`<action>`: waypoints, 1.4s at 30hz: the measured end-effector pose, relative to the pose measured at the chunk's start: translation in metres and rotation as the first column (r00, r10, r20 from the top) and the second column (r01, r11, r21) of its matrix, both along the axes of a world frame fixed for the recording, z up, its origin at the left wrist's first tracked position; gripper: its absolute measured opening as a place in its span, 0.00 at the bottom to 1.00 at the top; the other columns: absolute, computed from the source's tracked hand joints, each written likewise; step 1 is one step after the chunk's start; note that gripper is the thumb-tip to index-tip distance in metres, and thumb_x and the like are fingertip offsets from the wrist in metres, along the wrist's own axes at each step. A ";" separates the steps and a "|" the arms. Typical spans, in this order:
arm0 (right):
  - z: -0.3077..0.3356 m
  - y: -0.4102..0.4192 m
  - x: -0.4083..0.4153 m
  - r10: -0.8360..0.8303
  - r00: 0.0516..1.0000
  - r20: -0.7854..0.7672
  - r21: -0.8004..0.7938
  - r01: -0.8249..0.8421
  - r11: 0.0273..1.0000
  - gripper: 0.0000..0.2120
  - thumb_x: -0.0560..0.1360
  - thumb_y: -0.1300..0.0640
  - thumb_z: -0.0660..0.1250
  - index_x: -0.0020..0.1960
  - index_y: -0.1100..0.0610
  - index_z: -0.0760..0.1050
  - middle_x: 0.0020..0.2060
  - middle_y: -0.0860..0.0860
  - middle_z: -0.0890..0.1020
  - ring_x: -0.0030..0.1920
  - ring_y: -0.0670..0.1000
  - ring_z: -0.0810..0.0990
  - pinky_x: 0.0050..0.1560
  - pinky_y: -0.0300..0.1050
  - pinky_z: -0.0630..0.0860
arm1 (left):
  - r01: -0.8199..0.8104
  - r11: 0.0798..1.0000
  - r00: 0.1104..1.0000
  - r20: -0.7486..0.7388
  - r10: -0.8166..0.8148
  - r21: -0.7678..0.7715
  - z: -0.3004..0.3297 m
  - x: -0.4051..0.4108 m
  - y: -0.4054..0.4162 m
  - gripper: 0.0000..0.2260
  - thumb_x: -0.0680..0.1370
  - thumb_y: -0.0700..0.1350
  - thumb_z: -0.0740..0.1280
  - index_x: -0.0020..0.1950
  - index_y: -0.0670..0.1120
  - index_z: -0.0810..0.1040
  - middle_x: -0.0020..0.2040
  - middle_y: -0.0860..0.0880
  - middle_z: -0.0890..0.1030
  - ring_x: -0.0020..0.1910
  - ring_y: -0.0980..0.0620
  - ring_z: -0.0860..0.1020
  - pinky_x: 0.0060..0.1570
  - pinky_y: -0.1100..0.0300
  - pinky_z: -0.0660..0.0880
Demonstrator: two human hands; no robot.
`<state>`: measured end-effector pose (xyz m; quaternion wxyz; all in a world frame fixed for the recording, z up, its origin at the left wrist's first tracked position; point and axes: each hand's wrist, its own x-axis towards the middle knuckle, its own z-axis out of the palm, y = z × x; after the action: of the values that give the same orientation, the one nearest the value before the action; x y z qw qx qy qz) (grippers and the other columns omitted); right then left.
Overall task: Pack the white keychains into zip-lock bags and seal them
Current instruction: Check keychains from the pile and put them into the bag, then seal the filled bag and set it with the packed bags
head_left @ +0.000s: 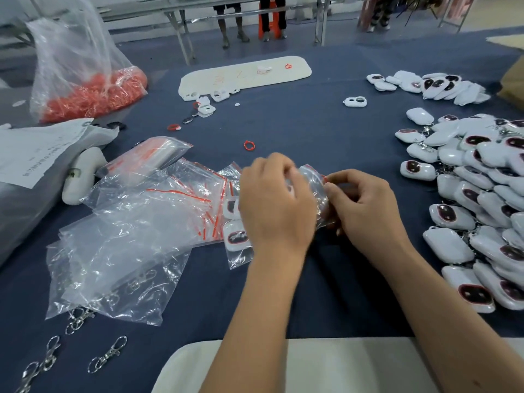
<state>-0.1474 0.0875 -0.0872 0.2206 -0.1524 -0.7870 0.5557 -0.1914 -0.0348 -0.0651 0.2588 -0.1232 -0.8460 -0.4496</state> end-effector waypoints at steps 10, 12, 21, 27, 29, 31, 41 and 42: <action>-0.003 0.000 -0.001 0.080 0.996 0.047 0.110 -0.084 0.990 0.07 0.79 0.60 0.71 0.52 0.50 0.85 0.36 0.44 0.87 0.38 0.46 0.86 0.46 0.47 0.84 | 0.040 0.999 0.977 0.209 -0.036 -0.018 -0.005 -0.022 -0.018 0.12 0.83 0.44 0.62 0.44 0.42 0.81 0.40 0.47 0.82 0.44 0.45 0.77 0.48 0.50 0.71; -0.003 0.000 -0.001 0.066 0.997 0.027 0.118 -0.069 0.991 0.05 0.81 0.58 0.70 0.49 0.51 0.85 0.34 0.44 0.87 0.35 0.45 0.85 0.40 0.43 0.81 | 0.157 0.982 0.978 0.158 -0.139 -0.107 -0.006 -0.013 -0.005 0.10 0.83 0.45 0.63 0.48 0.45 0.82 0.47 0.46 0.83 0.51 0.44 0.77 0.55 0.49 0.71; -0.004 0.006 0.001 -0.084 0.996 -0.034 0.130 0.087 0.988 0.11 0.80 0.59 0.67 0.40 0.53 0.81 0.30 0.45 0.82 0.30 0.41 0.75 0.31 0.33 0.69 | 0.396 0.912 0.918 0.031 -0.395 -0.105 -0.011 0.015 0.022 0.09 0.84 0.42 0.62 0.57 0.41 0.80 0.56 0.47 0.81 0.56 0.48 0.76 0.58 0.56 0.72; -0.009 0.011 -0.004 -0.230 0.971 -0.063 0.073 0.234 0.969 0.04 0.78 0.58 0.72 0.50 0.50 0.84 0.40 0.42 0.85 0.41 0.39 0.83 0.46 0.35 0.79 | 0.147 0.985 0.981 0.140 -0.134 -0.093 -0.006 -0.007 0.001 0.09 0.84 0.42 0.60 0.52 0.45 0.80 0.50 0.48 0.82 0.52 0.47 0.77 0.54 0.52 0.72; -0.010 0.014 -0.005 -0.199 0.979 -0.041 0.042 0.200 0.979 0.03 0.77 0.56 0.74 0.49 0.49 0.84 0.40 0.42 0.85 0.41 0.40 0.83 0.45 0.36 0.79 | 0.085 0.990 0.968 0.245 -0.055 -0.114 -0.007 -0.015 -0.010 0.10 0.84 0.42 0.58 0.54 0.46 0.80 0.49 0.49 0.82 0.51 0.47 0.78 0.51 0.52 0.72; -0.011 0.014 -0.006 -0.158 0.987 -0.027 0.055 0.159 0.986 0.02 0.77 0.55 0.75 0.49 0.49 0.84 0.40 0.42 0.86 0.41 0.41 0.84 0.42 0.33 0.77 | 0.065 0.995 0.958 0.285 -0.042 -0.073 -0.005 -0.017 -0.016 0.10 0.84 0.42 0.59 0.53 0.46 0.80 0.48 0.49 0.84 0.49 0.48 0.79 0.48 0.54 0.72; -0.010 0.008 -0.004 -0.041 0.990 -0.134 -0.037 0.036 0.999 0.11 0.74 0.65 0.77 0.49 0.49 0.84 0.41 0.43 0.88 0.43 0.43 0.87 0.46 0.32 0.79 | 0.258 0.950 0.672 0.674 -0.307 0.175 0.001 -0.030 -0.048 0.19 0.85 0.56 0.61 0.47 0.42 0.78 0.30 0.49 0.83 0.24 0.48 0.80 0.23 0.61 0.70; -0.010 0.008 -0.004 -0.025 0.987 -0.157 -0.064 0.015 0.998 0.11 0.74 0.66 0.77 0.49 0.50 0.84 0.42 0.45 0.88 0.44 0.44 0.87 0.47 0.33 0.79 | 0.297 0.945 0.706 0.634 -0.316 0.139 0.000 -0.030 -0.046 0.20 0.84 0.57 0.62 0.43 0.41 0.77 0.29 0.50 0.80 0.25 0.50 0.79 0.26 0.61 0.70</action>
<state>-0.1513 0.0952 -0.0974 0.2829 -0.1227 -0.7476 0.5882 -0.2217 -0.0806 -0.0655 -0.1261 -0.0954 -0.8443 -0.5119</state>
